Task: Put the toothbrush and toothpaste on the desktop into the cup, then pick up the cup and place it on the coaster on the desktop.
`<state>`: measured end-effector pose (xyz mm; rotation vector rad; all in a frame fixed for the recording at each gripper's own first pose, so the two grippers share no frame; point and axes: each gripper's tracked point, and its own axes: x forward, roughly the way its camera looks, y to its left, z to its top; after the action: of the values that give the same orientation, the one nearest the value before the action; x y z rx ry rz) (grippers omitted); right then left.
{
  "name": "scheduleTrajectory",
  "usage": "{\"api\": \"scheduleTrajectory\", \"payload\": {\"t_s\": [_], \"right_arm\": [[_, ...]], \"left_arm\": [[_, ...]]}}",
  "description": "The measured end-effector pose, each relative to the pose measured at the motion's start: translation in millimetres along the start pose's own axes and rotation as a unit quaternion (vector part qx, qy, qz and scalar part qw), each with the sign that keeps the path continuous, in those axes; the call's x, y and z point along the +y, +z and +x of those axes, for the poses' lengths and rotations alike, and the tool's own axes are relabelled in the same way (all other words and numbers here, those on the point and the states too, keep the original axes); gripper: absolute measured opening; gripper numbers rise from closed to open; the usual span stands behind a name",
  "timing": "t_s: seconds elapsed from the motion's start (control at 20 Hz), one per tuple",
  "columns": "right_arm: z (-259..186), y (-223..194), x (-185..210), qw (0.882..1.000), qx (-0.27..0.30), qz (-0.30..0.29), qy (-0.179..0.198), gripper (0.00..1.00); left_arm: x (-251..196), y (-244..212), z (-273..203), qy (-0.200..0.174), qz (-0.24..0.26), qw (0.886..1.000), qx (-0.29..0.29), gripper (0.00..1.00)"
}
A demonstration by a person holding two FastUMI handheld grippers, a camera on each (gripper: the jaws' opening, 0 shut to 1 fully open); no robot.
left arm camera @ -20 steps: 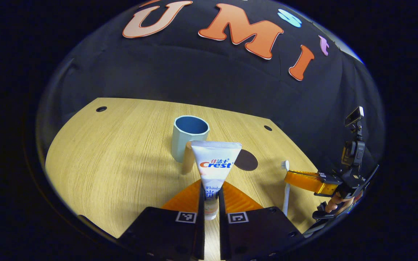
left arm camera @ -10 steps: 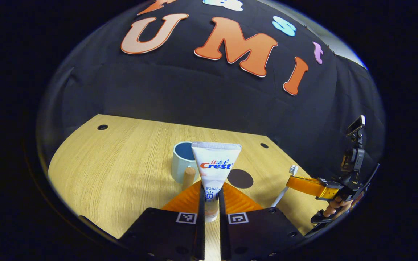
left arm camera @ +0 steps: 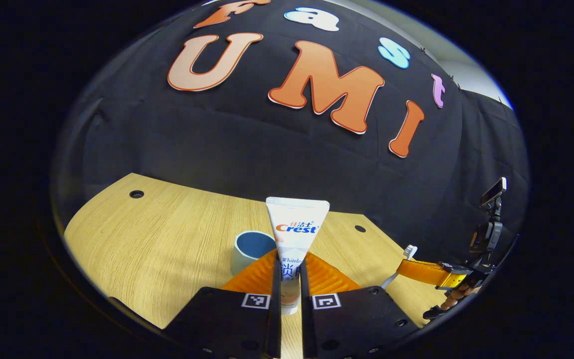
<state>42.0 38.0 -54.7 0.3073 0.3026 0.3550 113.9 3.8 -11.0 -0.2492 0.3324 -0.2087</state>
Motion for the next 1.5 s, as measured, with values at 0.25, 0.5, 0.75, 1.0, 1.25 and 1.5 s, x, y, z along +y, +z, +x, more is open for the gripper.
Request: {"api": "scheduleTrajectory", "payload": {"t_s": [0.25,0.5,0.75,1.0,1.25,1.5], "right_arm": [[8.3,20.9,2.0,1.0,-0.016,-0.004,-0.004,0.0],[19.5,37.6,3.9,1.0,-0.025,-0.005,-0.003,0.0],[30.5,49.8,3.7,0.999,-0.032,-0.003,-0.005,0.0],[44.2,54.8,6.2,1.0,-0.029,-0.007,-0.004,0.0],[61.9,69.0,25.5,0.999,-0.038,-0.012,0.012,0.0],[75.7,71.9,46.2,0.998,-0.052,-0.01,0.035,0.0]], "left_arm": [[12.3,34.5,21.6,0.01,-0.003,0.999,-0.045,0.16],[28.9,61.5,39.9,0.019,-0.018,0.997,-0.079,0.16],[53.6,65.2,66.5,0.038,-0.021,0.994,-0.096,0.16],[73.9,40.0,92.6,0.045,-0.044,0.995,-0.079,0.16],[85.9,16.5,105.5,0.045,-0.066,0.995,-0.058,0.16],[89.2,-7.2,112.2,0.046,-0.062,0.996,-0.033,0.16]]}}
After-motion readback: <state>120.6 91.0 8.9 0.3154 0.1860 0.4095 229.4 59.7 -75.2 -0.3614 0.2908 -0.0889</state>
